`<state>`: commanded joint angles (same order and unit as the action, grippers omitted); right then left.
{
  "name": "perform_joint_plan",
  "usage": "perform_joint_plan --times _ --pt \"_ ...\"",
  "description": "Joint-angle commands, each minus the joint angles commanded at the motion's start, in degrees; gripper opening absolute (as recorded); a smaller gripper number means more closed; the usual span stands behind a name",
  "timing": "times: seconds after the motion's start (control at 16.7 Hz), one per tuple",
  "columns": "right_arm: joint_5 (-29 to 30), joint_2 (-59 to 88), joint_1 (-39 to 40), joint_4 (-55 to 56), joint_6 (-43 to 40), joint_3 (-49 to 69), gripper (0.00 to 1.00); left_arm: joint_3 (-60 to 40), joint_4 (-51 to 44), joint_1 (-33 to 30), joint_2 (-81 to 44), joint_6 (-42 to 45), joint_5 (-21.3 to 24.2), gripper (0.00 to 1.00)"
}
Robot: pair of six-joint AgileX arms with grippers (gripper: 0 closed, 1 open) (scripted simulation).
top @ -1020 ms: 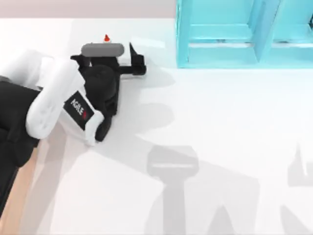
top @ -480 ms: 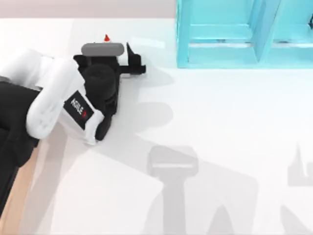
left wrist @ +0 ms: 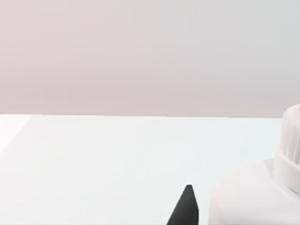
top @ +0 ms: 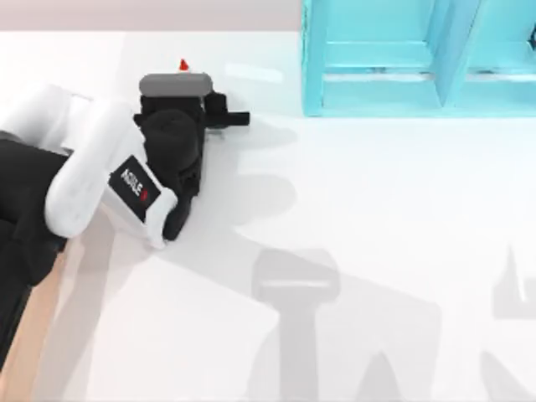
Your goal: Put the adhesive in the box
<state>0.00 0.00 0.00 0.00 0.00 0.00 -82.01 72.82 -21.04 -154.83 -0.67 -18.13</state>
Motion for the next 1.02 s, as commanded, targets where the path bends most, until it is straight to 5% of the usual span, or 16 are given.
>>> perform_joint_plan --times 0.12,1.02 --pt "0.00 0.00 0.00 0.00 0.00 0.00 1.00 0.00 0.00 0.00 0.00 0.00 0.00 0.00" --pt "0.00 0.00 0.00 0.00 0.00 0.00 1.00 2.89 -7.44 -0.14 10.64 0.16 0.06 0.00"
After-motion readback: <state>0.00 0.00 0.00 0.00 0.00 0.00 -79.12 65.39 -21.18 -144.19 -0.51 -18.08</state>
